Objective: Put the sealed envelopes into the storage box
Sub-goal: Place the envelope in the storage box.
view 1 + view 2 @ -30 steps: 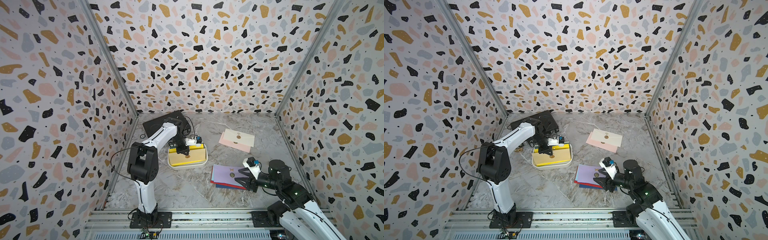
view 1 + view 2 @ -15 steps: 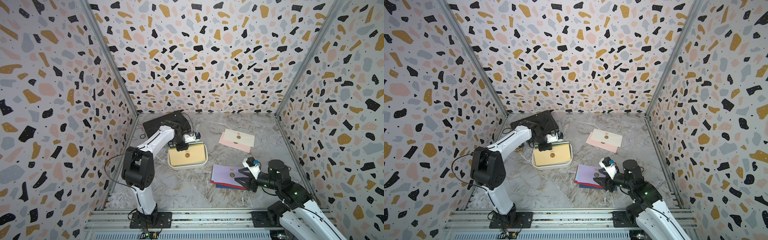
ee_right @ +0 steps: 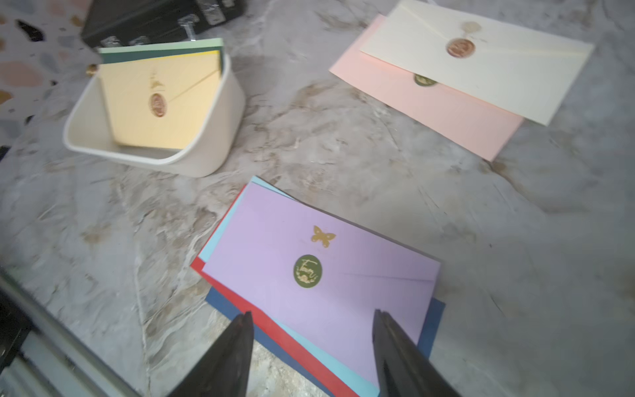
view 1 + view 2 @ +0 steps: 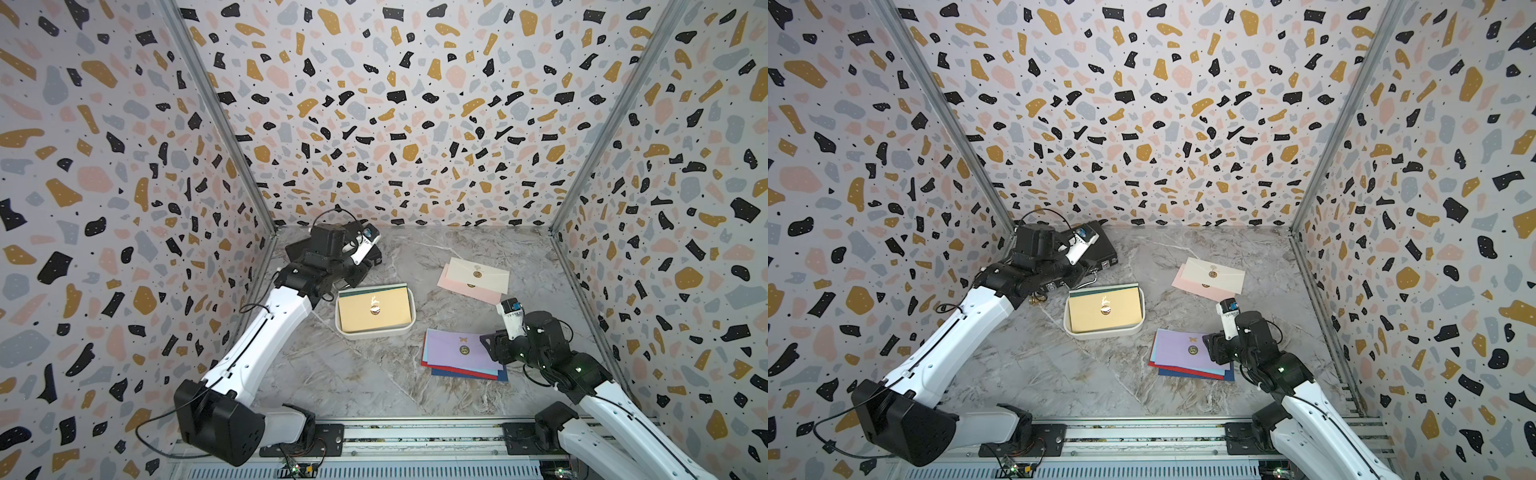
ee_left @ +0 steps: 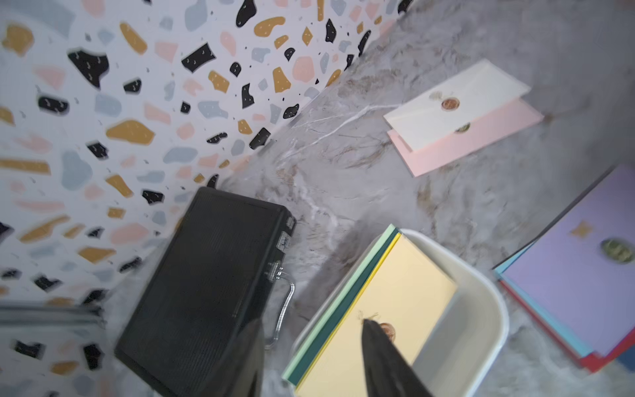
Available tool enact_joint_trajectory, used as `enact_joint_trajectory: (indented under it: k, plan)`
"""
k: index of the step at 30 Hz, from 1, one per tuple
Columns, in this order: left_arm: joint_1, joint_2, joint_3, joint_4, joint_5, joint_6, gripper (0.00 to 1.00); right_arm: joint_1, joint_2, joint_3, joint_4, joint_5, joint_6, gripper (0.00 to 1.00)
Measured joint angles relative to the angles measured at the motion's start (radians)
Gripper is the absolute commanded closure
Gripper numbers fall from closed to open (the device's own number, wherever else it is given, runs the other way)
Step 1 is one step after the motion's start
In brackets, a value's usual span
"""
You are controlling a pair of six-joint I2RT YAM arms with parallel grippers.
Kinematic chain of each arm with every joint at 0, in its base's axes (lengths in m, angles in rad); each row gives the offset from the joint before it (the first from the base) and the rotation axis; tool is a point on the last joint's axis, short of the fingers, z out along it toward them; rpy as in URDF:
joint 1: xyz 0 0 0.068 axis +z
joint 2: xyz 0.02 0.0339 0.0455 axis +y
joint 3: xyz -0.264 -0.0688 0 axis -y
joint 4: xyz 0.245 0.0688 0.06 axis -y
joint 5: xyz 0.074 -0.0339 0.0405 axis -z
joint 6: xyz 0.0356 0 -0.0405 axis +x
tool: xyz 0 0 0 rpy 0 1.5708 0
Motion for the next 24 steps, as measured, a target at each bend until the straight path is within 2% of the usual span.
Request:
enact_joint_trajectory:
  k: [6,8,12,16,21,24]
  plan:
    - [-0.004,0.012,-0.043,0.013,0.197,-0.291,0.86,-0.021,0.183,0.005,-0.032,0.130,0.146,0.39]
    - [-0.042,0.025,-0.071,0.014,0.237,-0.349,0.86,-0.043,0.204,0.004,-0.045,0.153,0.169,0.38]
    - [-0.256,0.103,-0.106,0.009,0.214,-0.407,0.92,-0.101,0.195,-0.013,-0.048,0.163,0.191,0.38]
    - [-0.452,0.281,-0.098,0.006,0.202,-0.444,1.00,-0.163,0.199,-0.049,-0.040,0.116,0.192,0.38]
    - [-0.575,0.513,-0.043,-0.050,0.140,-0.449,1.00,-0.190,0.217,-0.057,-0.040,0.067,0.182,0.38]
    - [-0.614,0.589,-0.023,-0.076,0.103,-0.451,1.00,-0.199,0.228,-0.059,-0.030,0.045,0.175,0.38]
